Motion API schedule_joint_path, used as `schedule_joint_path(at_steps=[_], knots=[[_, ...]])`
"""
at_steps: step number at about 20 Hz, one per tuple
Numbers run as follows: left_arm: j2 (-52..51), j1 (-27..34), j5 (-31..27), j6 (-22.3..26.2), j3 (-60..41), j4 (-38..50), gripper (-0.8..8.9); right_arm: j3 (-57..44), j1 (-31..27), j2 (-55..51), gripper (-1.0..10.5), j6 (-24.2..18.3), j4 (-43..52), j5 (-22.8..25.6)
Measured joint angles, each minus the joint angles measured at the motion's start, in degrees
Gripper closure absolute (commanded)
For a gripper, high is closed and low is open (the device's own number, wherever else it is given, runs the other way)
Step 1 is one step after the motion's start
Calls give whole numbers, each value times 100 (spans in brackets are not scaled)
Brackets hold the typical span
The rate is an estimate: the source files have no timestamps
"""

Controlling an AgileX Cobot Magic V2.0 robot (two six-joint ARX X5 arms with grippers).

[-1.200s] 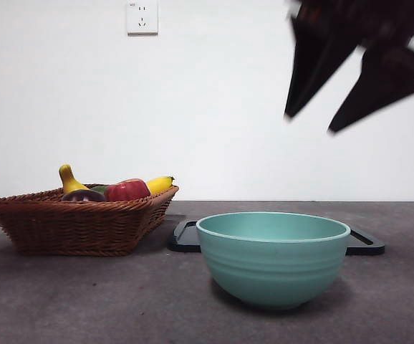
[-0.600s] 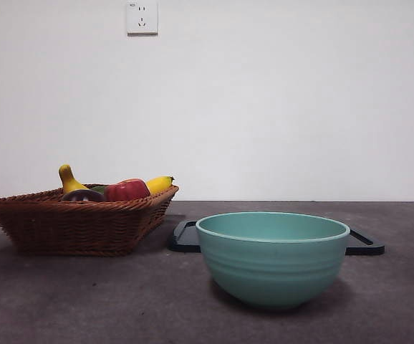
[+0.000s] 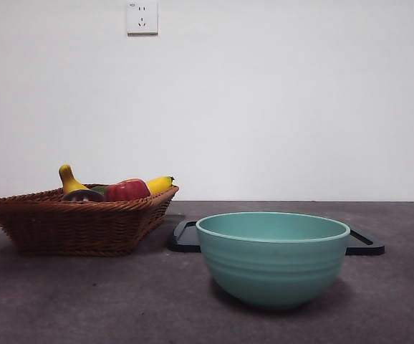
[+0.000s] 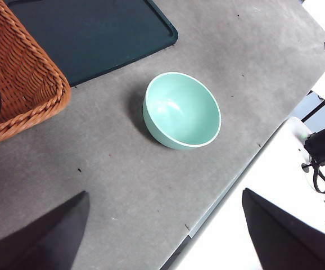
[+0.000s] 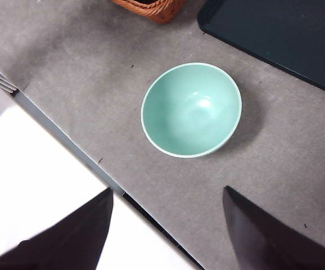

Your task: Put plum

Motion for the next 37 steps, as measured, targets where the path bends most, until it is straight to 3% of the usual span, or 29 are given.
schedule_joint_path(at_steps=[1, 3, 26, 28, 30, 34, 37], knots=[[0, 0, 0, 2, 0, 0, 561, 0, 0, 0, 676, 0, 0, 0], [0, 0, 0, 2, 0, 0, 789, 0, 0, 0, 924, 0, 0, 0], [-175, 31, -15, 57, 0, 232, 803, 0, 0, 0, 938, -37, 0, 2], [-514, 190, -118, 382, -68, 848, 804, 0, 0, 0, 938, -37, 0, 2], [-1014, 492, -481, 546, -387, 2236, 804, 0, 0, 0, 938, -37, 0, 0], [-2081, 1016, -1952, 409, -1587, 5001, 804, 0, 0, 0, 938, -37, 0, 0], [-2758, 1292, -2669, 267, -2509, 5584, 804, 0, 0, 0, 938, -37, 0, 2]])
